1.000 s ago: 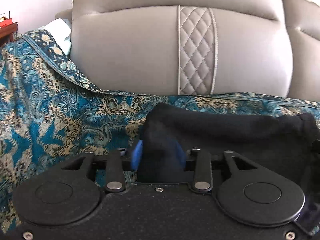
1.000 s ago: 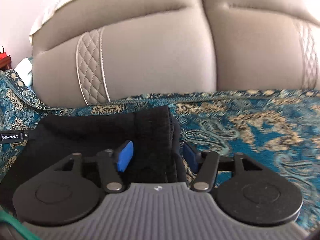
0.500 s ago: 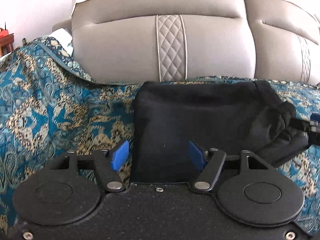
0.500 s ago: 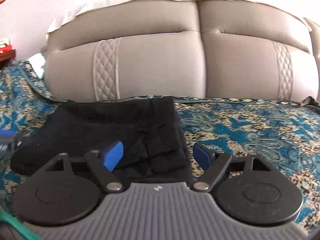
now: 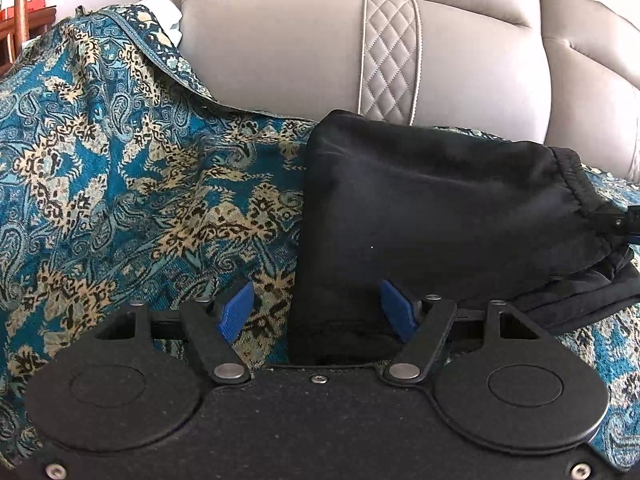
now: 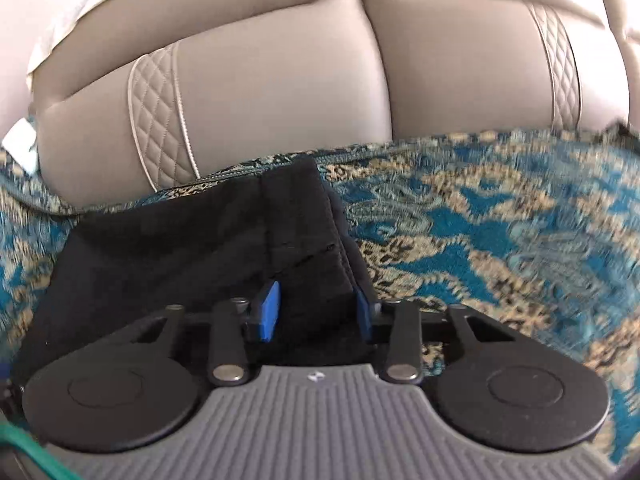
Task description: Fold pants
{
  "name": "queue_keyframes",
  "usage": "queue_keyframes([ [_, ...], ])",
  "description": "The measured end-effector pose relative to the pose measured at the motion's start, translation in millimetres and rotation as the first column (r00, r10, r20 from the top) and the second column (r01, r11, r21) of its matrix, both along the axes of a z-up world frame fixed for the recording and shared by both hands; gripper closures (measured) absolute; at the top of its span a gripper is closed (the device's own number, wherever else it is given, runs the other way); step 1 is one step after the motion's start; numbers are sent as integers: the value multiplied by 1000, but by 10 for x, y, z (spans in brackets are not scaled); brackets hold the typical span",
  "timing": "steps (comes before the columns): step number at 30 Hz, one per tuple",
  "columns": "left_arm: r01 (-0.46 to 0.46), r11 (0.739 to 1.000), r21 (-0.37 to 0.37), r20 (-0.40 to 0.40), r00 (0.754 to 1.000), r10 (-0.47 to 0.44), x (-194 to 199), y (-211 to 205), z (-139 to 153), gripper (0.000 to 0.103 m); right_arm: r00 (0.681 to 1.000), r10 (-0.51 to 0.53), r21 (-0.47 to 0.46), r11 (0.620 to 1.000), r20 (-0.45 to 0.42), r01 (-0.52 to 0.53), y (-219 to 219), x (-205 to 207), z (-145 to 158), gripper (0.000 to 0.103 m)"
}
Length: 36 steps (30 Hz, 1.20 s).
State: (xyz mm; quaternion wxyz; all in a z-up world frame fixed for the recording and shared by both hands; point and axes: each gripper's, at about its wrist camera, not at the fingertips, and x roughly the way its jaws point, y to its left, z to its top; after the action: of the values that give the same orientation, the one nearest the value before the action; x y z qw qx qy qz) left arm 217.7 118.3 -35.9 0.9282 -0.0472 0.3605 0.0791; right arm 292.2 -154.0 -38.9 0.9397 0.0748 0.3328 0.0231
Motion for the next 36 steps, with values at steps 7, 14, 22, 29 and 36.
queue_keyframes([
  [7,40,999,5,12,999,-40,-111,11,-18,33,998,37,-119,992,41,-32,16,-368,-5,64],
  [14,32,999,20,9,999,-32,-165,-43,46,34,994,63,-201,978,88,-44,114,-457,-67,52],
  [22,128,991,31,57,990,-129,-477,-306,190,23,969,122,-181,980,213,-84,134,-973,-79,24],
  [29,166,985,44,4,986,-166,-613,-541,56,15,957,206,-157,972,203,-176,252,-1228,-199,11],
  [36,132,990,56,-37,991,-130,-619,-613,-86,0,967,191,-130,977,169,-170,257,-1238,-310,0],
])
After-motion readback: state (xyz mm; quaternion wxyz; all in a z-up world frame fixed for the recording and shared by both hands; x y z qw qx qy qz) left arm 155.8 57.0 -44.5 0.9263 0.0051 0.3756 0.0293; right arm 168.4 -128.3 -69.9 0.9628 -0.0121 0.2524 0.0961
